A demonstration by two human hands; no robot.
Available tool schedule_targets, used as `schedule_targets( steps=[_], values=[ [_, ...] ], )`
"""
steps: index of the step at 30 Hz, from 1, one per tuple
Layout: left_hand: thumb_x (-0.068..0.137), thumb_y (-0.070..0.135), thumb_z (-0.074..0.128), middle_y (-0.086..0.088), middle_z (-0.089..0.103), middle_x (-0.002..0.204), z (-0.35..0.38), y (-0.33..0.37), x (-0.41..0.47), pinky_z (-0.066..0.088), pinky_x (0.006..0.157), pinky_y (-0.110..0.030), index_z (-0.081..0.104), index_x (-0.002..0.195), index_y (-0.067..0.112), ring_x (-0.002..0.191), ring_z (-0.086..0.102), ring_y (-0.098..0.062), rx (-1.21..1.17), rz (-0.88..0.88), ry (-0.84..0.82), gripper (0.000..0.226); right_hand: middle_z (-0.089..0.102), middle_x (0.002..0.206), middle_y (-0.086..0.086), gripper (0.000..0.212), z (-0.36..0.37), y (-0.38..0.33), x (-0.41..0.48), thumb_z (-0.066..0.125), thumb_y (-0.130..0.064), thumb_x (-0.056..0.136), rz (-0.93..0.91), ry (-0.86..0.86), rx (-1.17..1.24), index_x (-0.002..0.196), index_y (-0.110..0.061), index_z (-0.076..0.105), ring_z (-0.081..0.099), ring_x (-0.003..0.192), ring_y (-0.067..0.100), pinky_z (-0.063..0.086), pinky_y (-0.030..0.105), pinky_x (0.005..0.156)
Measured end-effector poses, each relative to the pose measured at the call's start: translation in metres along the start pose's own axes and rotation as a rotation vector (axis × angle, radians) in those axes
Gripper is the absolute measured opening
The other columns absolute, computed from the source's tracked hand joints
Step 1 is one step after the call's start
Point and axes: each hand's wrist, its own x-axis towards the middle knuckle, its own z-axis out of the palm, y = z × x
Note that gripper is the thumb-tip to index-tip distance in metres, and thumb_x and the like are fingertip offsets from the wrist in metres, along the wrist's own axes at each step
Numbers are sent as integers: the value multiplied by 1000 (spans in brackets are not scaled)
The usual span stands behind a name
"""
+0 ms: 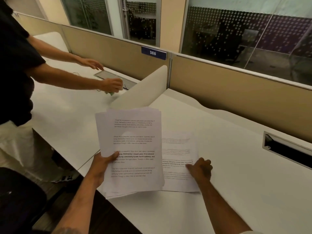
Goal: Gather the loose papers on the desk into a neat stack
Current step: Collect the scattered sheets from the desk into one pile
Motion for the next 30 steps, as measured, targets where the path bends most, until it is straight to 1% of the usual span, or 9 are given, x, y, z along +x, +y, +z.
schedule_targets(
  steps=[3, 5, 8, 10, 15, 19, 22, 26, 30],
  values=[
    [58, 34, 97, -21, 78, 115, 0, -5, 0, 66, 73, -46, 74, 118, 7, 99, 78, -39, -4, -12, -1, 70, 48, 136, 20, 68, 9, -9, -4, 78, -32, 82, 25, -42, -10, 133, -2, 44, 53, 125, 39, 51, 50, 100],
    [48, 41, 101, -19, 80, 113, 3, -6, -1, 66, 73, -46, 75, 117, 9, 99, 78, -38, -4, -16, -3, 80, 53, 137, 21, 70, 9, -14, 1, 80, -20, 79, 98, -100, 102, 135, -2, 42, 56, 125, 40, 50, 49, 103],
    [55, 38, 98, -18, 79, 115, 8, -8, -2, 64, 81, -51, 74, 119, 9, 103, 76, -40, 13, -24, 1, 75, 62, 133, 22, 66, 7, -10, 10, 83, -8, 74, 162, -153, 209, 132, 3, 52, 62, 120, 38, 52, 46, 102],
    [69, 27, 88, -19, 78, 117, 11, -9, -1, 59, 92, -58, 70, 125, 6, 108, 74, -42, 14, -29, 11, 63, 67, 128, 22, 55, 5, -2, 12, 82, -8, 76, 129, -179, 325, 126, 6, 63, 65, 116, 38, 54, 45, 100],
    [83, 15, 79, -23, 76, 119, 22, -5, 3, 56, 97, -62, 68, 128, 3, 110, 71, -45, 28, -48, 8, 48, 71, 120, 28, 41, -45, 22, 13, 76, 2, 84, -71, -124, 683, 124, 7, 66, 69, 109, 38, 52, 52, 102],
    [90, 9, 74, -24, 76, 118, 41, -3, 10, 58, 95, -60, 70, 122, 5, 108, 72, -46, 49, -60, -18, 32, 72, 122, 18, 41, -114, 68, 13, 76, -7, 86, -130, -46, 958, 126, -7, 66, 69, 104, 31, 51, 46, 101],
    [91, 9, 73, -25, 76, 119, 64, -5, 13, 56, 97, -64, 69, 123, 5, 109, 71, -48, 65, -70, -74, 33, 75, 123, 6, 44, -145, 100, -1, 77, -20, 81, -198, -133, 1110, 125, -19, 68, 74, 108, 29, 60, 41, 87],
    [91, 9, 72, -25, 75, 120, 109, -7, 13, 55, 98, -64, 66, 128, 0, 109, 71, -48, 91, -81, -179, 38, 72, 128, 12, 48, -139, 111, -22, 70, -13, 89, -223, -278, 1151, 136, -11, 61, 71, 114, 32, 62, 39, 84],
    [89, 10, 75, -26, 76, 118, 157, -13, 4, 57, 95, -62, 68, 126, -1, 105, 74, -46, 130, -114, -290, 39, 74, 123, 16, 38, -119, 104, -43, 70, -10, 90, -210, -339, 1151, 128, -5, 67, 72, 112, 36, 62, 40, 85]
  ],
)
